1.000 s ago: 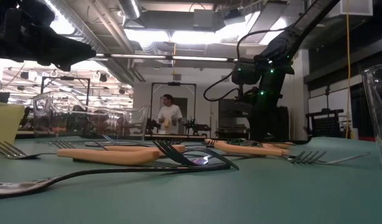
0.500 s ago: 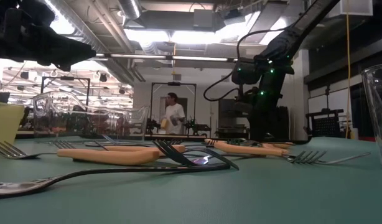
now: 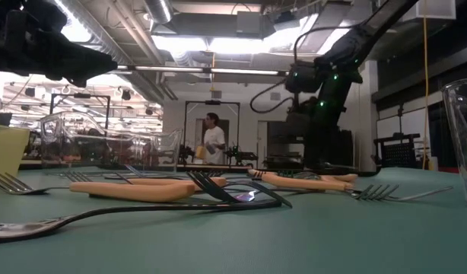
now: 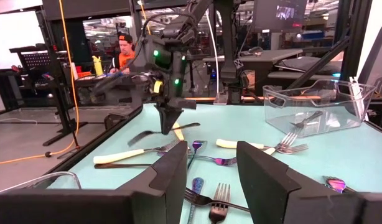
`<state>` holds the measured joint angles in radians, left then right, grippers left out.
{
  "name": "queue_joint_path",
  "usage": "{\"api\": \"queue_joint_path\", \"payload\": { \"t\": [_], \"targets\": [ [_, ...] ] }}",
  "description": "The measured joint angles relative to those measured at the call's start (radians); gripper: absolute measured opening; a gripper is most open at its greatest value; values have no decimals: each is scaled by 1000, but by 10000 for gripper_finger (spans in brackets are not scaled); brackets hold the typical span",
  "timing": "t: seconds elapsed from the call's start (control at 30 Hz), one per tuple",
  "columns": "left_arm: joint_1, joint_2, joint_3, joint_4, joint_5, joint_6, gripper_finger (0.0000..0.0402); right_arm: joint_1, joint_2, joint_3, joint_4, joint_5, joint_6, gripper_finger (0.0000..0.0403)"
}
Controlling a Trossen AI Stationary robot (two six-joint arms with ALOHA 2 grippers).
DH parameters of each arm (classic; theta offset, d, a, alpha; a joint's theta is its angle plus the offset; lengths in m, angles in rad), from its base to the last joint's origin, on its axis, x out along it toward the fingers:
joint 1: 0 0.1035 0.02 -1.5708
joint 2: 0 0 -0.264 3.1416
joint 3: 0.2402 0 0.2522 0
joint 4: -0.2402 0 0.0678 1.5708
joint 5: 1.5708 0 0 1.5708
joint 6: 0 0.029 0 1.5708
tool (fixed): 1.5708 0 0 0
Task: Sort silverware by color (type)
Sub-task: Put the black fork in the bottom transparent bin
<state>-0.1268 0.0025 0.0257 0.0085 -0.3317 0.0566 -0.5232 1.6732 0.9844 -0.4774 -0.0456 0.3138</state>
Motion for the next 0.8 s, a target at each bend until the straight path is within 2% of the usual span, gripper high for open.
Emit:
{"api": "queue_joint_path", "payload": {
  "t": [0.33,0.57,0.8],
  "targets": [
    [0,0,0,0,0,0,133,37,-187,0,-71,0,3,1],
    [0,0,0,0,0,0,133,164,-313,0,-100,0,6,1],
    [0,0,0,0,0,0,133,322,-405,0,-111,1,76,1]
  ]
}}
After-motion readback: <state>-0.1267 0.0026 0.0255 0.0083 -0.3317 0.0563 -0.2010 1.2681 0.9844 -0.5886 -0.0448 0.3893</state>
